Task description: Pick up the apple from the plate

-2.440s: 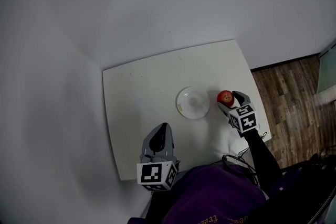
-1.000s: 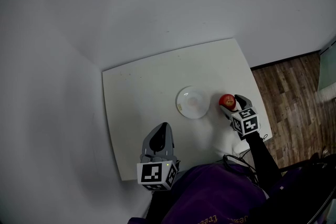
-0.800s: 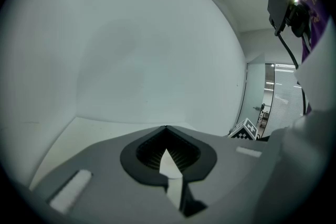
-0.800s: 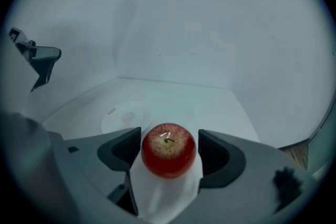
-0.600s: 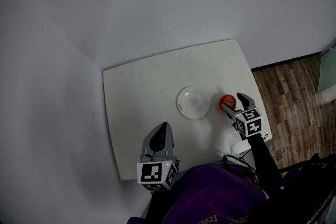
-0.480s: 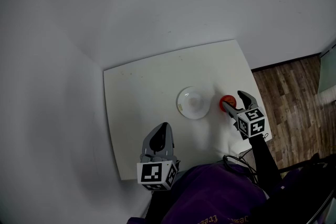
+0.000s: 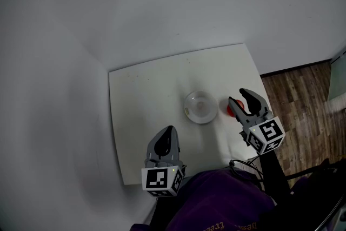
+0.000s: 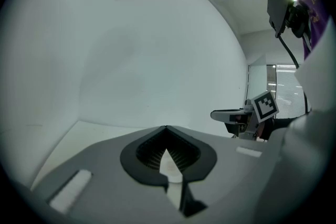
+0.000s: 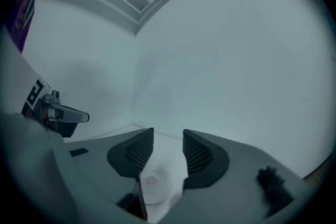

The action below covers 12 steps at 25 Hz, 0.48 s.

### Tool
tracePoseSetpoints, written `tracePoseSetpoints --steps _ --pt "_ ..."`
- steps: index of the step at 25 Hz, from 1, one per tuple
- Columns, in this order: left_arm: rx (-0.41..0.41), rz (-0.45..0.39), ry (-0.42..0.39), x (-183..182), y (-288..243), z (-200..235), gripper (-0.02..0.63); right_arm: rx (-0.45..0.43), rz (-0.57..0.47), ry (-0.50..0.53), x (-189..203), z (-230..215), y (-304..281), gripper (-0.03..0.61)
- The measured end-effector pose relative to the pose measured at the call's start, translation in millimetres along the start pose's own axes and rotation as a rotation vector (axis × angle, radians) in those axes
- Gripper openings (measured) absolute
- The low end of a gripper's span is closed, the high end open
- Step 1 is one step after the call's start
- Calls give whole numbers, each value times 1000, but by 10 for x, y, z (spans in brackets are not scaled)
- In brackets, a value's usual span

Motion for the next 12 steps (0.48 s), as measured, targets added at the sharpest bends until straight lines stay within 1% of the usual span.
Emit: tracePoseSetpoints --steps 2,3,7,12 --pt "-2 -9 -1 -20 7 -16 6 12 -37 21 -106 60 32 84" --pt "-1 -12 -2 -25 13 -24 6 11 -46 36 -139 87 41 53" --pt "-5 -25 2 -38 39 -29 6 -15 -60 60 -192 186 38 12" --pt "-13 -33 8 -45 63 -13 6 -31 -48 75 -207 241 4 11"
Point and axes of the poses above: the fingertips, and each gripper's own axes: y backward along the fingers, z to its left, x out of its underside, the point moved 8 cm from there along y, backward along the fingers, and after that the axes turned 2 degrees about -x, right-handed, at the moved point
